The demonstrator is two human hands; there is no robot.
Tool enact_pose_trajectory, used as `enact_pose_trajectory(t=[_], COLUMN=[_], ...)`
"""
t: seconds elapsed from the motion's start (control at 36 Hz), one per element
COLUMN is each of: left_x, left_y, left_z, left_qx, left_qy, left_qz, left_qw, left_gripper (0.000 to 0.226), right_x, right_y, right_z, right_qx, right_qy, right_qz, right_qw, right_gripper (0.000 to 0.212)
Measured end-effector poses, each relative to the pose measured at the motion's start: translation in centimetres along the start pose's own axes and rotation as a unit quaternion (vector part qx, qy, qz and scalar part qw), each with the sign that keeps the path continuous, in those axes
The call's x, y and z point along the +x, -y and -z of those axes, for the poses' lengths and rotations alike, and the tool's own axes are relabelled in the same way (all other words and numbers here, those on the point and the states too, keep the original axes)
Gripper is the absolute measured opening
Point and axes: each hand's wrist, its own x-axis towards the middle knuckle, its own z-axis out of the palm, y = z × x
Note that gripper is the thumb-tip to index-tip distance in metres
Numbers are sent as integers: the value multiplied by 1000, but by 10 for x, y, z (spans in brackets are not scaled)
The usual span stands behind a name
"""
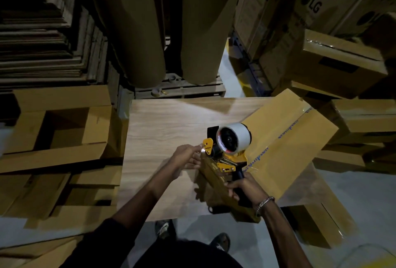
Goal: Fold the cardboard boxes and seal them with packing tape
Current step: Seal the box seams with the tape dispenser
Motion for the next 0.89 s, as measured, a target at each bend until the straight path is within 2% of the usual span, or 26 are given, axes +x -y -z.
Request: enact_pose_trajectory(t=[0.06,0.11,0.19,0.28,0.33,0.42,0.56,0.64,0.69,0.81,0.89], left_x=[-2,0,5,11,15,22,26,27,27,26,20], left_y=[-2,-3,-8,-11,-8,0,10,17,20,27,33], left_z=[-2,0,2,4,4,2,0,1,0,-5,-5], left_qx=[1,19,66,97,99,99,72,80,101,208,201], left_qy=[3,-13,-38,-57,-63,-73,-65,-61,-70,-116,-97], left_qz=[-20,-65,-121,-141,-139,-136,-86,-78,-127,-247,-258], left_qw=[1000,998,990,984,983,983,992,992,984,939,940], left_gripper=[14,4,16,21,22,21,33,32,31,27,27], right_x=[0,0,0,-2,-1,2,4,4,6,6,5], right_y=[0,-1,-3,-3,-3,0,1,-2,-3,-2,-1], right_z=[-1,-1,-2,-5,-6,-10,-14,-15,-15,-15,-16], right_qx=[-1,-4,-19,-33,-35,-38,-70,-67,-57,-39,-25], right_qy=[-2,-2,-2,0,-6,-21,-46,-48,-49,-42,-40], right_qz=[-2,2,19,28,25,12,3,-4,-10,-12,-15], right_qw=[1000,1000,1000,999,999,999,996,997,997,998,999], right_gripper=[13,14,17,15,17,4,10,10,16,23,16])
